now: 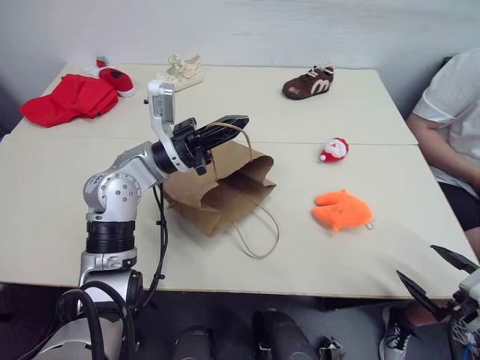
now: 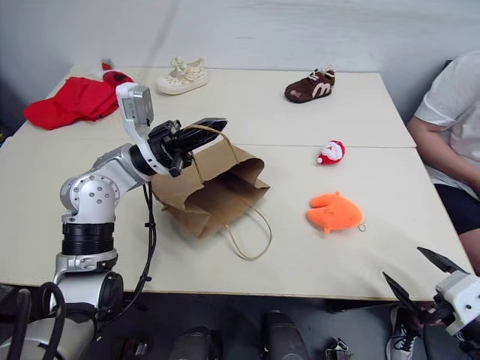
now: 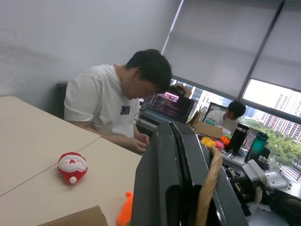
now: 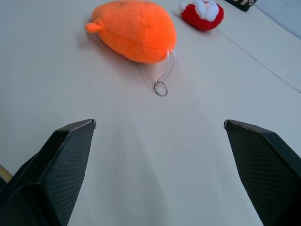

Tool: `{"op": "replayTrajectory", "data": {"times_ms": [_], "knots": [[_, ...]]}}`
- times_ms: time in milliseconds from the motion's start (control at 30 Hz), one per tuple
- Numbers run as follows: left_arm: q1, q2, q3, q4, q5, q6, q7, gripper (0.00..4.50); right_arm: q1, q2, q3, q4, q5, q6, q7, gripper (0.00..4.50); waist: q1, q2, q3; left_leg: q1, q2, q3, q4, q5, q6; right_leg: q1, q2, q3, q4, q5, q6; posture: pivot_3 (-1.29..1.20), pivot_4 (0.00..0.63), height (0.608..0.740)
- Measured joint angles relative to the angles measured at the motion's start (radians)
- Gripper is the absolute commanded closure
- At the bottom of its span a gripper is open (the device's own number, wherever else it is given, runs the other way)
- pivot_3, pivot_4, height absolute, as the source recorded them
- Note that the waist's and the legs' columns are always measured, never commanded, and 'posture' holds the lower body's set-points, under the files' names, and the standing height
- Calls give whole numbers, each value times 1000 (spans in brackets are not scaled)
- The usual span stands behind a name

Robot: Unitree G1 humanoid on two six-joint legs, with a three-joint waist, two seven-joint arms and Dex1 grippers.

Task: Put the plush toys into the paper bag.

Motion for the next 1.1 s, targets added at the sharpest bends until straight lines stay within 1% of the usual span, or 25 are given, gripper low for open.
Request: {"op": "replayTrajectory", "data": {"times_ms": [67,167,267,300,333,367,500,533,567,700,733,800,833,900,967,1033,1100], "knots": [[-1,-8,-2,1,7,-5,4,4500,-67,-59,69,-27,-43,98,-29,12,2,3,1,2,0,0,0,0,0,-2,0,0,1,0,0,0,150,740],[-6,-17,-3,8,19,-11,15,4500,-181,-139,160,-48,-85,213,-43,12,10,3,1,0,0,-1,1,1,0,-4,0,0,0,0,0,0,150,740],[-7,-24,-2,12,23,-13,23,4500,-290,-169,249,-34,-122,249,-45,12,18,3,1,-1,0,-3,2,1,0,-4,0,-2,0,0,0,0,150,740],[-8,-26,-3,14,24,-13,25,4500,-325,-173,278,-20,-134,259,-45,379,19,3,1,-2,0,-3,2,1,0,-4,0,-2,0,0,0,0,150,740],[-9,-26,-3,17,27,-13,29,4500,-376,-174,312,10,-150,270,-47,595,18,3,1,-2,-1,-3,3,1,0,-4,0,-2,0,0,0,0,150,740],[-9,-29,-4,18,30,-13,31,4500,-409,-175,332,31,-157,280,-54,902,20,3,1,-2,-1,-3,2,1,1,-4,-1,-2,0,0,0,0,150,740],[-8,-30,-3,18,35,-13,39,4500,-506,-189,397,114,-207,260,-53,2353,20,3,1,-2,-1,-2,3,1,1,-4,-1,-2,0,0,0,0,150,740],[-9,-30,-3,18,36,-13,41,4500,-530,-191,413,131,-216,253,-53,2653,19,3,1,-2,-1,-3,3,1,1,-4,-1,-2,0,0,0,0,150,740],[-9,-31,-4,18,36,-13,41,4500,-543,-191,421,139,-219,251,-53,3084,18,3,1,-2,-1,-3,2,1,1,-4,-1,-2,0,0,0,0,150,740],[-9,-31,-1,18,37,-14,42,4500,-567,-172,425,158,-190,256,-49,4362,12,3,1,-2,0,-3,2,1,1,-4,-1,-2,0,0,0,0,150,740],[-9,-31,-2,18,37,-14,42,4500,-570,-164,424,157,-172,259,-44,4492,12,3,1,-2,0,-3,2,1,1,-4,-1,-2,0,0,0,0,150,740],[-9,-32,-1,21,37,-15,42,4500,-569,-148,419,135,-116,264,-27,4492,11,3,1,-2,0,-3,2,1,1,-4,0,-2,0,0,0,0,150,740],[-10,-32,0,26,37,-16,42,4500,-565,-139,405,95,-49,282,0,4492,10,4,2,-2,0,-3,2,1,1,-5,0,-2,1,0,0,0,150,740],[-11,-32,0,36,38,-20,41,4500,-556,-146,392,-23,68,347,47,4492,10,6,3,-2,0,-3,2,1,1,-5,0,-2,1,0,0,0,150,740],[-13,-33,0,39,38,-22,41,4500,-557,-184,411,-179,147,463,67,4492,10,5,3,-2,0,-4,2,1,1,-4,0,-3,0,0,0,0,150,740],[-14,-35,0,40,38,-23,40,4500,-580,-181,444,-251,168,548,42,4492,11,4,3,-2,0,-4,3,1,1,-4,-1,-3,0,0,0,0,150,740],[-19,-43,-1,42,38,-24,40,4500,-621,-158,505,-289,156,621,-4,4492,11,4,3,-3,0,-4,3,1,1,-4,-1,-3,0,0,0,0,150,740]]}}
